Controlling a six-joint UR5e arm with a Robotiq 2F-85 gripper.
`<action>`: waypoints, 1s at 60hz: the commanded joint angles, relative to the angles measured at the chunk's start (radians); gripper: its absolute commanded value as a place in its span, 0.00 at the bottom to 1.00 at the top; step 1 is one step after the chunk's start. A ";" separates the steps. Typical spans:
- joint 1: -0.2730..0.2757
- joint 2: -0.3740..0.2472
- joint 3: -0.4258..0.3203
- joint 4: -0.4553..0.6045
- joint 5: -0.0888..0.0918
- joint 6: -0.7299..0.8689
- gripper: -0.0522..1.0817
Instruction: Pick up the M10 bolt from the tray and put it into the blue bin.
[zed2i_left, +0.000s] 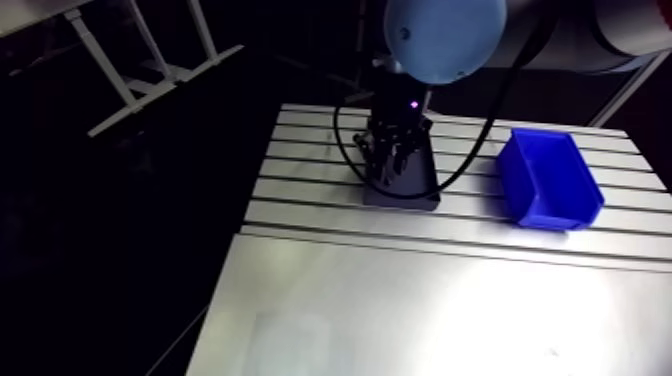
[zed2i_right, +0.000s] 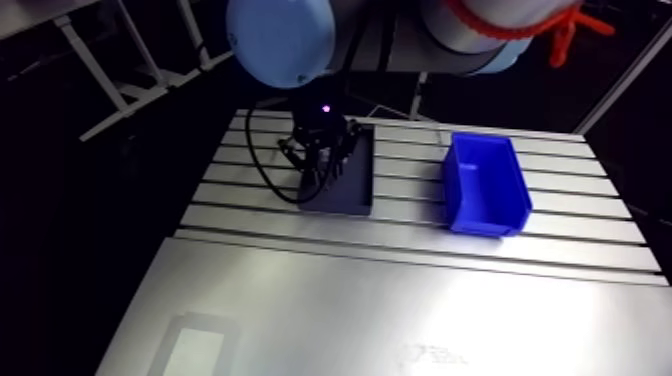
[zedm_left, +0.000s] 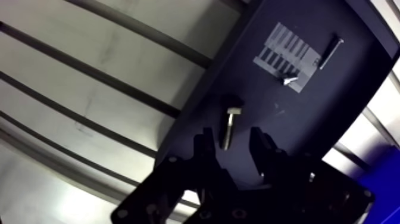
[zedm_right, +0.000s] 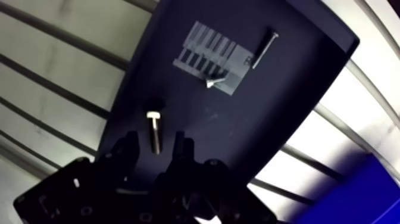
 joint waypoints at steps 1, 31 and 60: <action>0.001 0.003 -0.001 -0.001 0.000 0.002 0.54; 0.004 0.004 0.000 -0.021 0.004 0.002 0.60; 0.004 0.006 0.002 -0.021 0.004 0.000 0.63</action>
